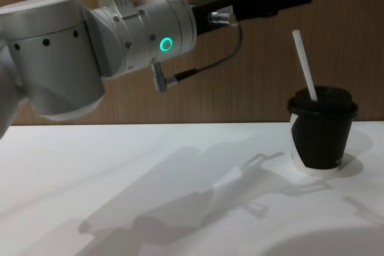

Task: Pick up the straw with one hand, pass it to the other hand, and insert it into the cup.

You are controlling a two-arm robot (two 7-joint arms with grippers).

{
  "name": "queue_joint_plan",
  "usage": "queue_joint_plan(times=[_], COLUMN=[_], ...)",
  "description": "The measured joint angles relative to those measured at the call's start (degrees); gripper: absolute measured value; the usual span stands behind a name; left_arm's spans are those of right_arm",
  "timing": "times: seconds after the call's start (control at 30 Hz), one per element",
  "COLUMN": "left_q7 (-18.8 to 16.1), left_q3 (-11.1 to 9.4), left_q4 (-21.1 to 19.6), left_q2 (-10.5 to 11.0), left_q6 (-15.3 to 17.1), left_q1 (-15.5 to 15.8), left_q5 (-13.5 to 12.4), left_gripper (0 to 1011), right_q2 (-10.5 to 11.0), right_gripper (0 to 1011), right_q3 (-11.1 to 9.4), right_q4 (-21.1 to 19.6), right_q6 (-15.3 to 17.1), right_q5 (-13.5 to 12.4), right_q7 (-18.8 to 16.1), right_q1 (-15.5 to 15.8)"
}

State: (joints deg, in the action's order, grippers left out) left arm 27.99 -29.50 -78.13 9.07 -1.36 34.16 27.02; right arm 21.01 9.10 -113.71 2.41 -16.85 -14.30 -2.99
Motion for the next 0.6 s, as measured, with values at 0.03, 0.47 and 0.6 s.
queue_joint_plan(times=[0.03, 0.47, 0.6], left_q7=[-0.05, -1.18, -1.37], left_q3=[-0.12, -1.02, -1.13], left_q4=[0.04, 0.51, 0.58], left_q2=[0.04, 0.3, 0.33], left_q6=[0.0, 0.43, 0.56], left_q1=[0.04, 0.08, 0.06], left_q5=[-0.04, -1.39, -1.61], left_gripper=[1003, 1002, 1003], right_q2=[0.01, 1.28, 1.53], right_gripper=[1001, 1001, 1001], right_q3=[0.0, 0.46, 0.6], right_q4=[-0.03, 0.05, 0.11], right_q6=[0.09, -0.51, -0.75], right_q5=[-0.03, 0.0, 0.07], right_q7=[0.0, -1.66, -2.05], right_q1=[0.04, 0.01, -0.04])
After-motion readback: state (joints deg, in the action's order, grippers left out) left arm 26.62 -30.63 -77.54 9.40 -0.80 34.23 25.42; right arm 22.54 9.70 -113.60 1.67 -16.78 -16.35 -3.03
